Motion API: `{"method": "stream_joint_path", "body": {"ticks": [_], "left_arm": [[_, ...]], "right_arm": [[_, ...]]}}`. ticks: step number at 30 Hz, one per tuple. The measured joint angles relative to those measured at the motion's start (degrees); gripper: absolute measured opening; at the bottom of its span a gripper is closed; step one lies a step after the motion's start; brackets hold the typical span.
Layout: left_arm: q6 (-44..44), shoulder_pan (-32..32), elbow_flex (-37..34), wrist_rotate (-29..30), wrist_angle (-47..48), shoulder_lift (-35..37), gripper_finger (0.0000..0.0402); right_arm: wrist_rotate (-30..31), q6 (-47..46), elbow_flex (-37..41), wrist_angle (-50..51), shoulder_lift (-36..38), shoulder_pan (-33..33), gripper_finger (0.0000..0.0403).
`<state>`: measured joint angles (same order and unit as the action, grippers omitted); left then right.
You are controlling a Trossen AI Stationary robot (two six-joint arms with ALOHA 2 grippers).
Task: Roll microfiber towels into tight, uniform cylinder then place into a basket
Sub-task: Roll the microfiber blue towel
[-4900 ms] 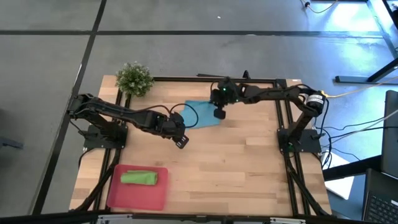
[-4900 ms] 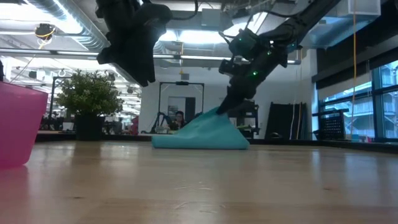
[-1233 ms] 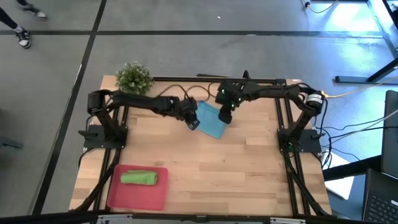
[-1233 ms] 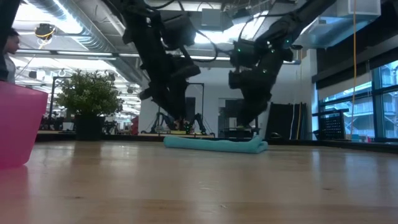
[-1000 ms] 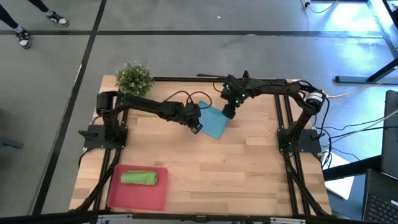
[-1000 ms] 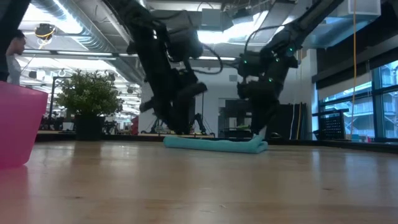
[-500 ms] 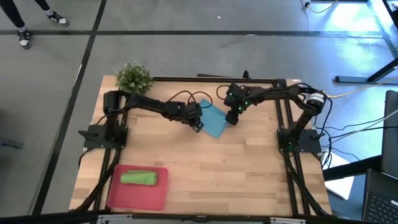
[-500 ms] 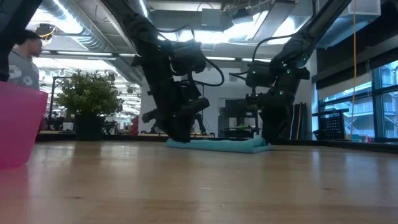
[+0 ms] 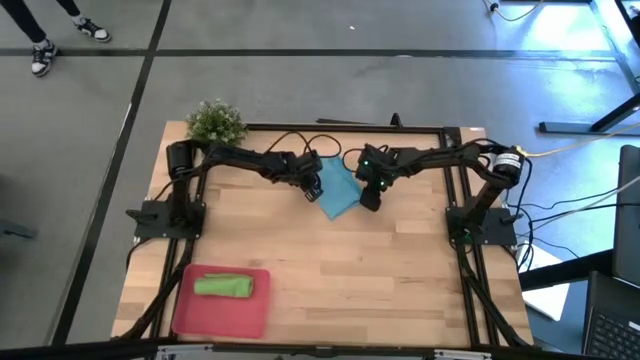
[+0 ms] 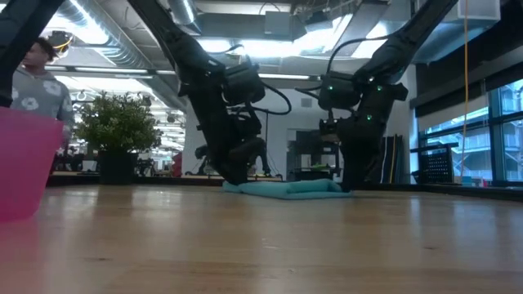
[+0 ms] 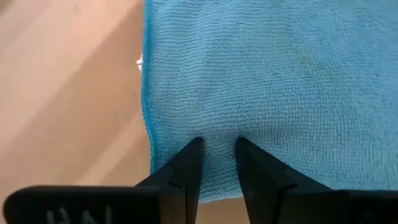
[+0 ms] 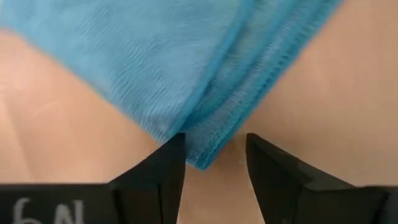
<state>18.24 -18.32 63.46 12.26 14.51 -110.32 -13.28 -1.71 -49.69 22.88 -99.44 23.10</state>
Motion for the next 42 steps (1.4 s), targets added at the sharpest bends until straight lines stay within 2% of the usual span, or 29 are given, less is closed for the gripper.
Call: {"method": "stream_joint_path", "body": {"ticks": [3, 6, 11, 18, 24, 28, 31, 36, 40, 42], "left_arm": [[-4.9, -1.1, -0.1, -1.0, -1.7, -0.1, 0.0093], [-9.3, -1.9, -0.1, -4.3, -3.2, -0.1, 0.0093], [-12.8, -2.1, -0.1, -5.7, -3.1, 0.3, 0.0093], [-16.8, -0.6, 0.0, -5.8, -0.3, 7.6, 0.0087], [-16.8, 2.5, 0.0, -5.8, 4.5, 14.8, 0.0085], [-11.7, 5.5, 0.0, -8.2, 5.2, 16.9, 0.0087], [-11.5, 8.0, 0.0, -9.4, 6.3, 17.7, 0.0088], [-14.3, 11.7, 0.0, -8.5, 6.1, 18.2, 0.0089], [-15.0, 14.0, 0.0, -2.0, 6.1, 18.2, 0.0089], [-16.8, 14.9, 0.0, -1.2, 6.0, 18.2, 0.0089]], "right_arm": [[-0.7, -1.3, 0.0, -0.2, 0.0, -1.8, 0.0166], [-1.0, -3.1, 0.1, -1.3, -0.1, -3.2, 0.0165], [-1.8, -4.2, -0.3, -2.4, -0.2, -4.1, 0.0165], [-4.5, 0.7, -6.7, 4.1, -0.6, -4.5, 0.0165], [-11.5, 1.9, -7.9, 5.5, -0.4, -4.7, 0.0165], [-9.8, 3.2, -8.0, 6.1, -0.1, -5.3, 0.0165], [-7.3, 4.5, -8.0, 7.9, 1.4, -5.2, 0.0165], [-6.1, 5.3, -8.1, 10.7, 6.4, -5.2, 0.0165], [-6.0, 5.1, -8.2, 11.7, 9.8, -5.4, 0.0165], [-5.9, 4.9, -8.2, 12.4, 10.9, -5.9, 0.0165]]}}
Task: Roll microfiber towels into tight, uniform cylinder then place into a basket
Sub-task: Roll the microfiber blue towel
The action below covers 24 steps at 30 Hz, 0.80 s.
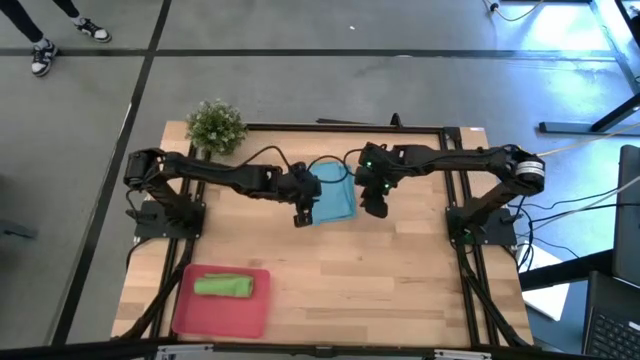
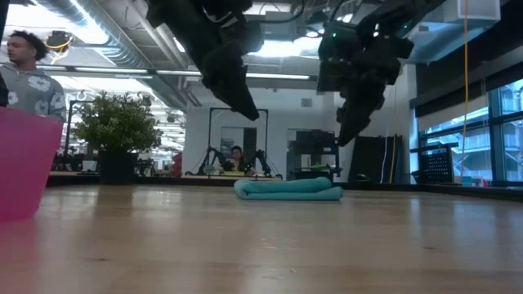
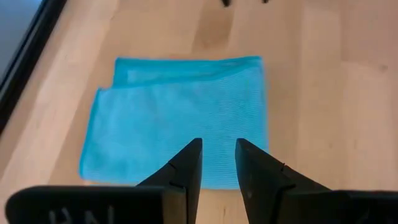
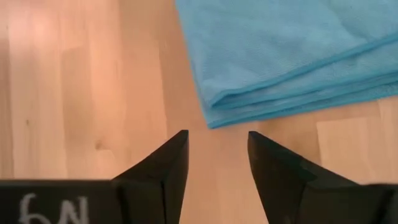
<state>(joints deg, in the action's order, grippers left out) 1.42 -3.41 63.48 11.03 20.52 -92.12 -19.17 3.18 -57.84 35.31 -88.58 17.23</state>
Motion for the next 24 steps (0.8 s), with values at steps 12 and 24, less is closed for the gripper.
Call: {"method": "stream_joint_path", "body": {"ticks": [12, 24], "left_arm": [[2.2, 3.3, 0.0, -5.2, 0.7, 0.6, 0.0058], [4.4, 3.2, 0.0, -0.5, 0.4, 0.5, 0.0099]], "right_arm": [[0.0, 0.3, 0.0, 0.4, 1.6, -2.9, 0.0165], [-1.6, -1.6, 0.0, 0.4, 1.6, -3.4, 0.0165]]}}
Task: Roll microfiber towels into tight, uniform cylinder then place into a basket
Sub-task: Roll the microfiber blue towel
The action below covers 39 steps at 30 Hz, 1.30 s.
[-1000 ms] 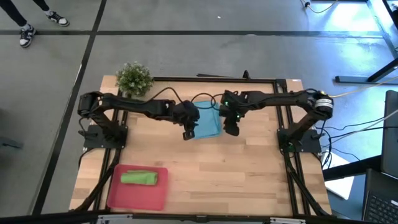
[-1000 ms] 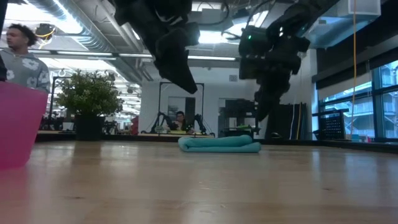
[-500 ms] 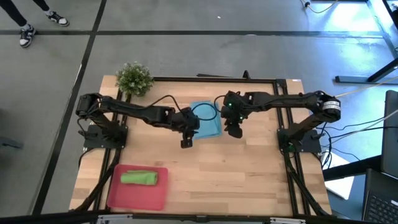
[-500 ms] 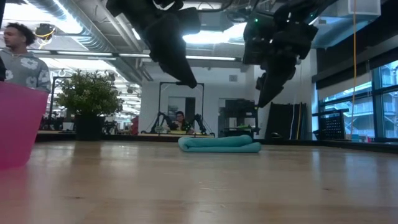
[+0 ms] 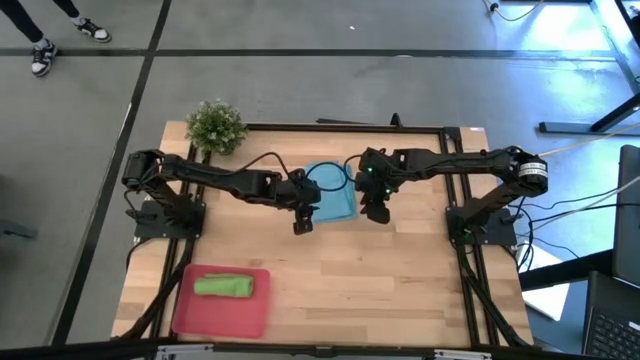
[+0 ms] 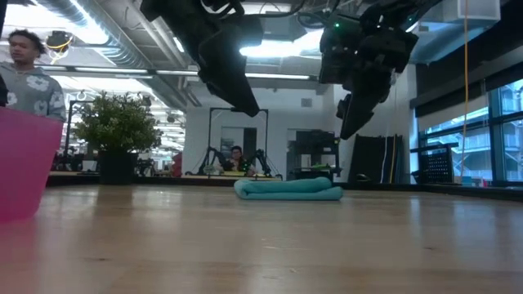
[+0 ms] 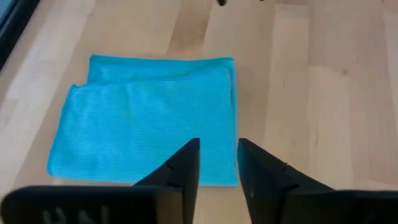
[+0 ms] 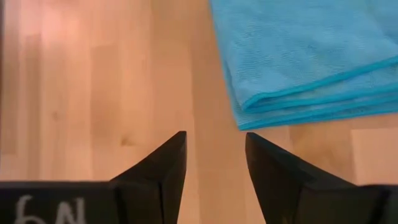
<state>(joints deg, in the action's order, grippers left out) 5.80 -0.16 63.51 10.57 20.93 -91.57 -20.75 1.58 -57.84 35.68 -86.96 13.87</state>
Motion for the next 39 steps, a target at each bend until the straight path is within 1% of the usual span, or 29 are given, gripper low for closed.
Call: {"method": "stream_joint_path", "body": {"ticks": [4, 7, 11, 16, 18, 22, 26, 29, 36, 39], "left_arm": [[0.1, 0.0, 0.0, -0.2, 0.0, 0.0, 0.0125], [0.0, 0.2, 0.0, -1.7, 0.0, 0.0, 0.0137], [-1.9, 0.7, 0.0, -1.8, 1.1, -1.8, 0.0141], [-1.9, 1.3, 0.0, -1.8, 0.9, -5.3, 0.0138], [-1.9, 1.4, 0.0, -1.8, 1.2, -6.3, 0.0138], [-1.8, 1.4, 0.0, -1.9, 0.9, -7.4, 0.0138], [-1.4, 1.4, 0.0, -1.9, 0.9, -7.5, 0.0138], [-1.3, 1.4, 0.0, -1.9, 1.1, -7.5, 0.0138], [0.1, 1.5, 0.0, -1.9, 1.1, -7.5, 0.0138], [0.2, 2.1, 0.0, -1.9, 1.2, -7.5, 0.0138]], "right_arm": [[-1.2, 0.5, 0.0, -0.6, 0.0, -0.2, 0.0166], [-1.2, 3.4, 0.0, -2.0, 0.0, -0.6, 0.017], [0.4, 8.4, 0.0, -4.4, -0.6, -1.9, 0.0194], [0.8, 17.3, 0.0, -6.8, -3.4, -4.0, 0.0231], [2.4, 20.8, 0.0, -7.8, -5.1, -4.8, 0.0238], [7.3, 25.4, 0.0, -9.9, -9.0, -5.3, 0.024], [8.0, 28.5, 0.0, -9.9, -12.5, -5.4, 0.0237], [10.0, 30.3, 0.0, -10.4, -14.8, -5.4, 0.0237], [14.4, 30.6, -0.3, -12.4, -18.2, -5.5, 0.0236], [14.5, 30.4, -0.3, -12.4, -19.2, -5.4, 0.0232]]}}
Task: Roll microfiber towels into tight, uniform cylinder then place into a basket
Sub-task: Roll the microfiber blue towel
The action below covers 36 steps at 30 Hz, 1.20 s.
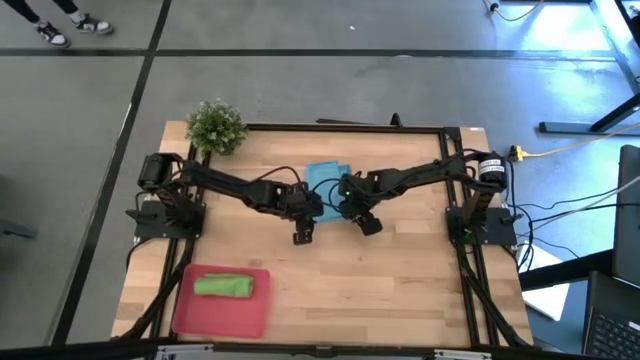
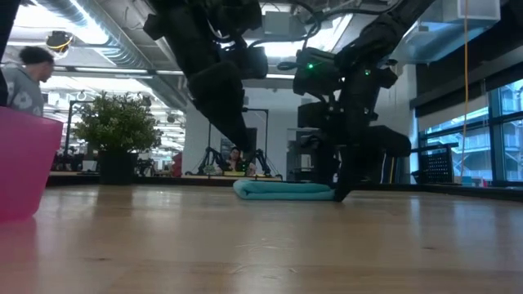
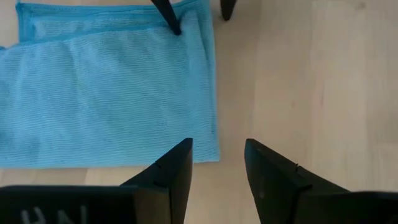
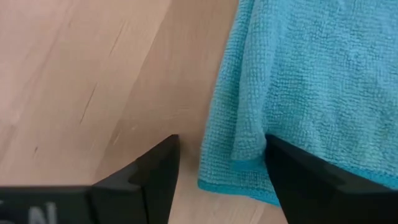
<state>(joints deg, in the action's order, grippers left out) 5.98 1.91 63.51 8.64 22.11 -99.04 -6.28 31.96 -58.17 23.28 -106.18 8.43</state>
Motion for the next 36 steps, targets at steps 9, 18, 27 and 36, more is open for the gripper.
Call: {"method": "stream_joint_path", "body": {"ticks": [9, 18, 27, 36], "left_arm": [[0.0, 2.6, 0.1, 0.0, 0.4, -0.4, 0.0138], [3.6, 2.5, 0.0, 1.3, 1.4, -5.0, 0.0137], [4.0, 2.9, 0.0, 10.0, 1.0, -7.7, 0.0137], [2.6, 3.8, 0.0, 8.2, 1.0, -7.7, 0.0137]], "right_arm": [[0.6, -0.4, 0.1, -1.6, -0.4, -0.2, 0.0104], [-0.4, -3.5, 0.2, -2.4, -0.6, 0.0, 0.0016], [-4.5, -6.2, 0.2, -1.6, -0.6, 0.1, 0.0007], [-14.6, -6.5, -5.2, 8.4, -1.2, 3.7, 0.0006]]}}
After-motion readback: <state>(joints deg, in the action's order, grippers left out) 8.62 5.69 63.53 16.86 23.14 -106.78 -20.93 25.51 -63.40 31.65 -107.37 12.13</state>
